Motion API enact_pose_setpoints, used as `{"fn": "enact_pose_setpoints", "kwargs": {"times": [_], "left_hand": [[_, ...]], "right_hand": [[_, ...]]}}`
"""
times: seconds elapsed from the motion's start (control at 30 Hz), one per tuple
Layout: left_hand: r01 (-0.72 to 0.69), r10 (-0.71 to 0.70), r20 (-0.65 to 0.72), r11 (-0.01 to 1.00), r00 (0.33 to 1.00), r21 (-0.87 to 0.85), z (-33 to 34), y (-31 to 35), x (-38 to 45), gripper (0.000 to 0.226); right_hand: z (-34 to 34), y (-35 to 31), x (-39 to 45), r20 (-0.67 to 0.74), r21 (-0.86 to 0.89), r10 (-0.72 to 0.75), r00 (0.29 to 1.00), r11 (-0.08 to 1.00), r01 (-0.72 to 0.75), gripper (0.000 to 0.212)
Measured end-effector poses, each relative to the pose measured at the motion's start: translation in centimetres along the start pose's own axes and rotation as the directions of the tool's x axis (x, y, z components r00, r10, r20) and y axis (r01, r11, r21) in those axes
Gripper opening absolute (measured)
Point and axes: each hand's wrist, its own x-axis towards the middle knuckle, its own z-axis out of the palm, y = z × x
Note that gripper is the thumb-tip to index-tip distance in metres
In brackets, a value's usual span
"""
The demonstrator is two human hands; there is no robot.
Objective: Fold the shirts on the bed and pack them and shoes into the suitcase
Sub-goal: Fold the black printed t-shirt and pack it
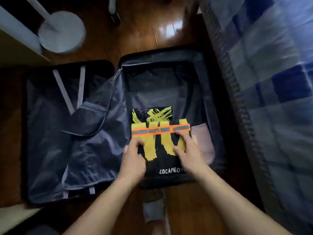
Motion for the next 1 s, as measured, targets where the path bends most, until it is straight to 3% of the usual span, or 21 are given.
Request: {"fn": "enact_pose_setpoints", "kwargs": {"times": [0.13, 0.3, 0.43, 0.53, 0.63, 0.73, 0.83, 1.0], "left_hand": [[-0.011, 0.01, -0.146, 1.0, 0.989, -0.01, 2.1, -1.6, 10.0, 0.051], [-0.009, 0.006, 0.014, 0.975, 1.0, 0.222, 6.5, -7.0, 17.7, 0.075], [-0.156, 0.216, -0.119, 0.912, 0.969, 0.38, 8.9, -7.9, 17.4, 0.085], [-0.269, 0.417, -0.116, 0.75, 0.902, 0.605, 10.1, -8.7, 17.6, 0.08], [-0.341, 0.555, -0.016, 0.533, 0.832, 0.775, 10.8, -8.7, 19.4, 0.073], [-0.257, 0.486, -0.072, 0.575, 0.871, 0.777, 10.7, -9.2, 22.3, 0.074], [-0.25, 0.496, -0.12, 0.614, 0.86, 0.749, 11.3, -11.2, 24.1, 0.072], [-0.274, 0.552, -0.156, 0.615, 0.819, 0.739, 13.0, -12.5, 25.8, 0.071]], "right_hand": [[5.2, 1.8, 10.1, -0.076, -0.034, -0.067, 0.995, 0.997, 0.065, 0.054], [10.0, 7.7, 16.3, -0.001, -0.233, -0.002, 1.0, 0.973, 0.002, 0.068], [11.2, 8.5, 16.7, -0.148, -0.205, -0.05, 0.988, 0.978, 0.019, 0.073], [11.4, 9.0, 16.4, -0.142, -0.232, -0.163, 0.976, 0.964, 0.127, 0.074], [11.0, 9.7, 16.8, -0.149, -0.467, -0.253, 0.956, 0.87, 0.158, 0.073], [11.8, 8.2, 17.3, -0.185, -0.674, -0.369, 0.911, 0.722, 0.155, 0.067], [13.8, 8.7, 18.9, -0.016, -0.748, -0.443, 0.896, 0.601, 0.284, 0.064], [14.8, 11.6, 21.8, 0.048, -0.705, -0.385, 0.922, 0.64, 0.304, 0.069]]}}
